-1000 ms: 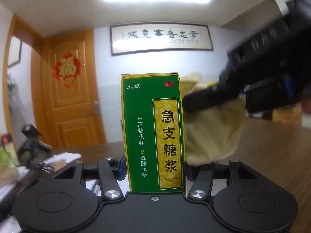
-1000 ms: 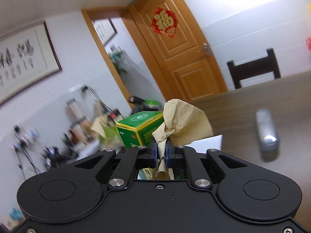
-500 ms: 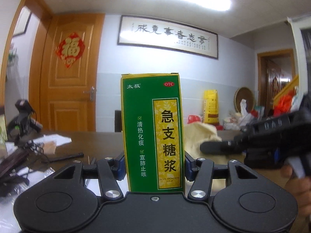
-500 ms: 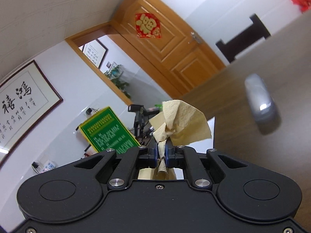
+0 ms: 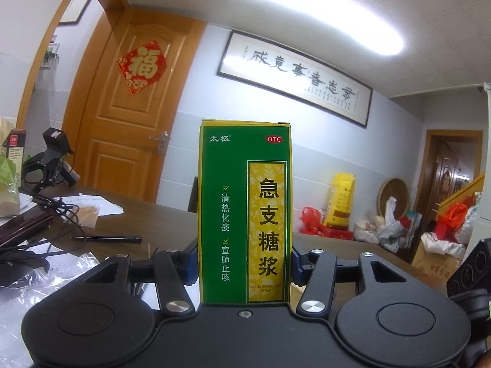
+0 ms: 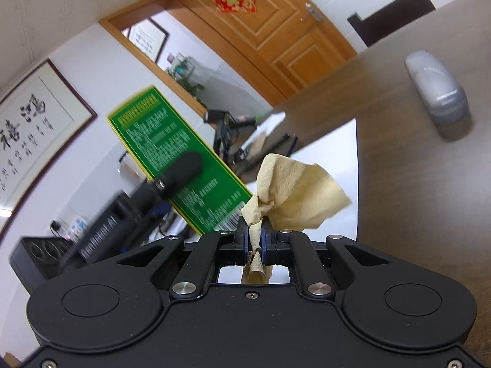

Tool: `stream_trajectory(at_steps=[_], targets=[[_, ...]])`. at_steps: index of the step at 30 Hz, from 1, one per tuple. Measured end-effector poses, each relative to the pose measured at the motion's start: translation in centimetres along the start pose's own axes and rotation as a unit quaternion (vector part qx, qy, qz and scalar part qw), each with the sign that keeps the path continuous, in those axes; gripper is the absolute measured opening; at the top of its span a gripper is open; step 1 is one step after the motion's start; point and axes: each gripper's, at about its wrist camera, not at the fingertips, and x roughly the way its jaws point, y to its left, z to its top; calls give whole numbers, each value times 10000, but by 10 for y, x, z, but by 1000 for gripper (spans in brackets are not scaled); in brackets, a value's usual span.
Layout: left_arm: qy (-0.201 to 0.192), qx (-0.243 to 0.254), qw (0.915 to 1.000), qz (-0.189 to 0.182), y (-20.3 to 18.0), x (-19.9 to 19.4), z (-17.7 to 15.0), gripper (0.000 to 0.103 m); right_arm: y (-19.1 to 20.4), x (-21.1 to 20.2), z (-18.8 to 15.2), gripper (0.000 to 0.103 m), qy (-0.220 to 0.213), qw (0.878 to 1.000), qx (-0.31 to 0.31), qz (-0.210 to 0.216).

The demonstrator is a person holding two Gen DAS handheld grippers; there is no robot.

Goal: Clean container
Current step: 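Wipe the barcode face of the green box with the right gripper's cloth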

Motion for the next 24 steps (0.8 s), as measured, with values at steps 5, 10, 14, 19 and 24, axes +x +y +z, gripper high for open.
stream_trajectory(at_steps=[5,10,14,19,24], targets=[[-90,-50,9999,33,-2,-5,1,49,3,7,-4,8,158,9998,-22,-71],[-158,-274,9995,-32,0,-10,4,49,11,14,-14,8,329,9994,-137,33],[-145,-464,9988,-93,3,-11,6,49,30,13,-24,8,237,9975,-663,61],[-63,-589,9981,-161,4,-10,5,49,53,15,-38,8,110,9898,-1417,52],[30,-602,9979,-223,4,-8,4,49,75,15,-54,8,120,9770,-2126,111]])
